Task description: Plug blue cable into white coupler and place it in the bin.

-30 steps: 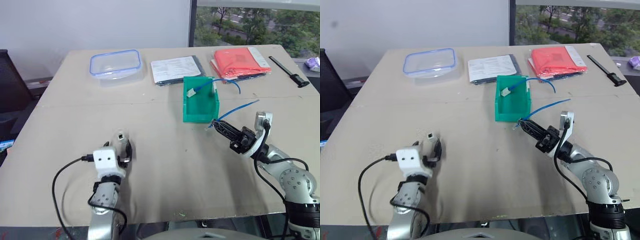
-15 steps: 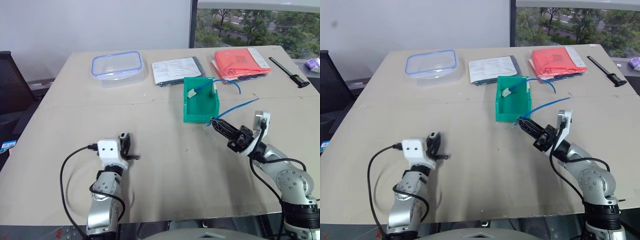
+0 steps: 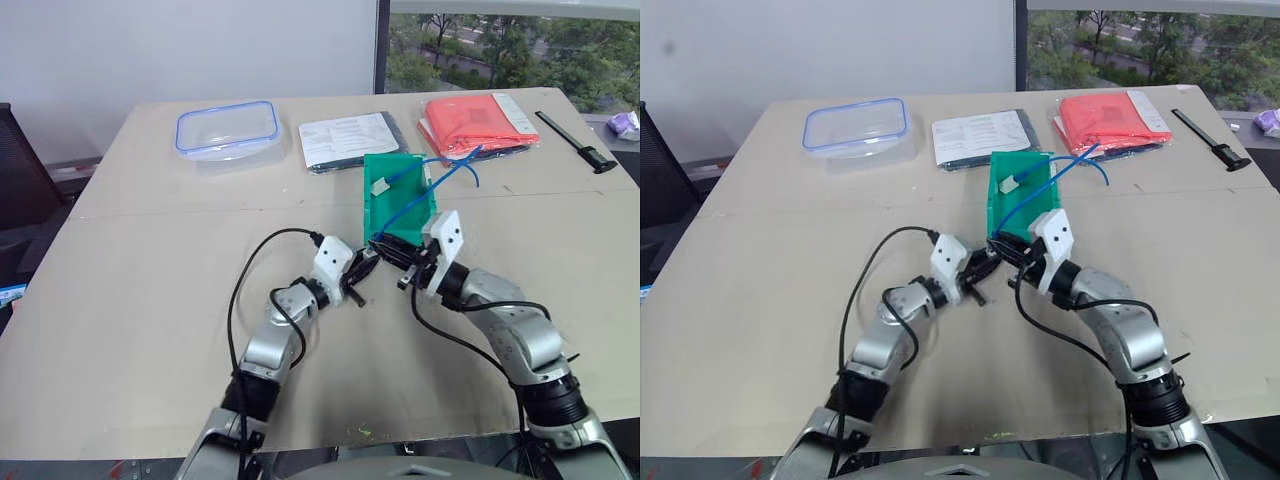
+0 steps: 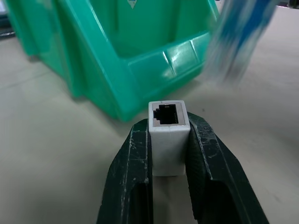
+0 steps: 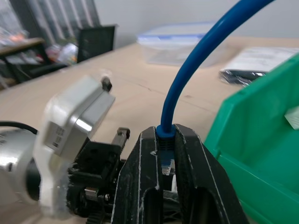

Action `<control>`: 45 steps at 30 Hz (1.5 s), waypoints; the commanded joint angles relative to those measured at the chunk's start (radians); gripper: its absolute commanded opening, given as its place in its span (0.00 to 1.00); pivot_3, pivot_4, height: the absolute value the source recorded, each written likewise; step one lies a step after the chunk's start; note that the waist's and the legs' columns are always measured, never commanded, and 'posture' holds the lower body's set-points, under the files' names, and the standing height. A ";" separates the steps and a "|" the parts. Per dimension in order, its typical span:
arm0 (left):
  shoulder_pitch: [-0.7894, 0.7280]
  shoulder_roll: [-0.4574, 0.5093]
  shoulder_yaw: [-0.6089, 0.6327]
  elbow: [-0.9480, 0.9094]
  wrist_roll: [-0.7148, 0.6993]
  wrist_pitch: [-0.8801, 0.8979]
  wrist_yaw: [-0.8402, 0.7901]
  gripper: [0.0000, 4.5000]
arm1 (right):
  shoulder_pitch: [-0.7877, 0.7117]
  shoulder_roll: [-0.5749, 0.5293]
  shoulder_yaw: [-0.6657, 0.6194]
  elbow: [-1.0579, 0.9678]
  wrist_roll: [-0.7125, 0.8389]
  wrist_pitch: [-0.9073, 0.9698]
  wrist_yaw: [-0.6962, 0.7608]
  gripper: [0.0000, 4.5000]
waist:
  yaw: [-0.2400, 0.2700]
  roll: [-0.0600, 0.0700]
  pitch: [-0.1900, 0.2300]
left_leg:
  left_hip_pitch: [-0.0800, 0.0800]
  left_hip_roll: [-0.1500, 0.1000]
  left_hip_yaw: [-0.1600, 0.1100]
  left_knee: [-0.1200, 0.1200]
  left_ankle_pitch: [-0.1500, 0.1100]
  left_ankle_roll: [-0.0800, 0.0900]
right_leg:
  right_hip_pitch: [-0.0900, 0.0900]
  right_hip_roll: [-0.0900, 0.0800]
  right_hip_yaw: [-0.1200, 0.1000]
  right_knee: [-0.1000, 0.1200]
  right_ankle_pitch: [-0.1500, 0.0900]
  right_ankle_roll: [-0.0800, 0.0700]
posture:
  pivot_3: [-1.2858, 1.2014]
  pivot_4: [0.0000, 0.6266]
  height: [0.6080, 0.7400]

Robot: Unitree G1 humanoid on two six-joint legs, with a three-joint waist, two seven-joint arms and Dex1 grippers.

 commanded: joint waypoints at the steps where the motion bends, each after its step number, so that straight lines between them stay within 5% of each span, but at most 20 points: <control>1: 0.004 -0.019 -0.031 0.072 0.035 -0.025 0.013 0.07 | -0.019 0.026 0.024 -0.019 -0.063 -0.030 -0.036 0.00 | 0.001 0.000 0.000 | 0.000 0.000 0.000 0.000 -0.001 0.002 | 0.000 0.000 0.000 0.000 0.000 0.000 | 0.52 0.24 1.00; 17: 0.116 -0.129 -0.035 0.149 0.160 -0.374 0.227 0.07 | 0.127 0.062 0.001 -0.084 -0.163 -0.225 -0.060 0.00 | 0.001 0.000 -0.001 | 0.001 -0.003 -0.001 0.000 -0.001 0.002 | 0.001 -0.002 0.001 0.000 0.001 0.002 | 0.52 0.24 1.00; 45: 0.148 -0.130 -0.067 0.136 0.202 -0.417 0.246 0.07 | 0.105 0.037 0.025 0.061 -0.357 -0.361 -0.074 0.00 | -0.003 0.012 -0.009 | 0.002 -0.006 0.001 -0.002 -0.002 0.004 | 0.002 -0.004 0.002 -0.001 -0.001 0.005 | 0.52 0.24 1.00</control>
